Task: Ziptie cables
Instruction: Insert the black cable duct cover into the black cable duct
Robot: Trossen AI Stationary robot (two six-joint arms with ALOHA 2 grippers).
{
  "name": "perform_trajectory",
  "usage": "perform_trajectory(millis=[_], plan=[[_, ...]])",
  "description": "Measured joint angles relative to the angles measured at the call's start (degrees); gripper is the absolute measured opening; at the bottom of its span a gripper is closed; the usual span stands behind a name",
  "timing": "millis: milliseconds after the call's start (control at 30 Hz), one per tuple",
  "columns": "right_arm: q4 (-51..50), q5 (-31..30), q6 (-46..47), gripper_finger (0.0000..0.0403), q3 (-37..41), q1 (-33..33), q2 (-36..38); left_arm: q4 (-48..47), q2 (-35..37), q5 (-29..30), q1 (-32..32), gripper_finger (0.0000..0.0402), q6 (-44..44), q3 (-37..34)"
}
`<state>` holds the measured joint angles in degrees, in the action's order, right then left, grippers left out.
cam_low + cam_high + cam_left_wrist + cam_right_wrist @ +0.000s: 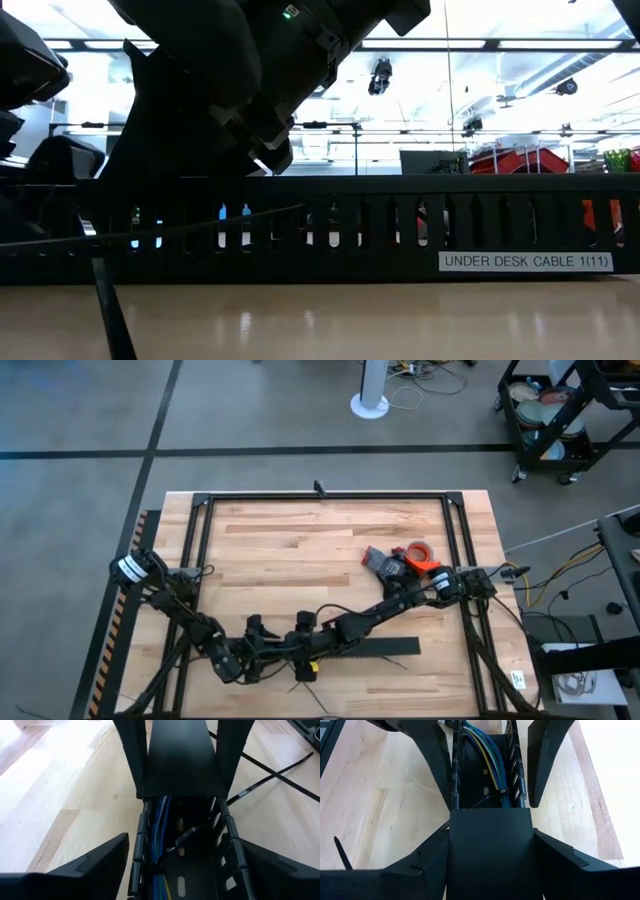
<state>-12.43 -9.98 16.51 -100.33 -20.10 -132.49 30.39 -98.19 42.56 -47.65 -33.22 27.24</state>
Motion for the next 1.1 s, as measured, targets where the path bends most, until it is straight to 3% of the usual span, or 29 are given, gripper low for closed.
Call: perform_trajectory(millis=[267,533,667,1100], plan=[[1.13,-0.18,1.37,0.0217,-0.13,0.3,-0.2,-3.32,3.72,-2.8,0.7,0.0259,-1.14,0.38],[0.28,-0.39,1.47,0.0219,-0.13,0.35,-0.17,-15.27,5.88,-4.41,0.78,0.0289,-2.52,2.98],[0.28,-0.42,1.32,0.0217,-0.13,0.33,-0.17,-15.52,5.87,-4.51,1.25,0.0291,-3.32,3.1],[2.32,2.77,-2.36,0.0221,0.02,0.48,-0.15,-15.21,4.52,-5.08,1.69,0.023,-4.32,3.1]])
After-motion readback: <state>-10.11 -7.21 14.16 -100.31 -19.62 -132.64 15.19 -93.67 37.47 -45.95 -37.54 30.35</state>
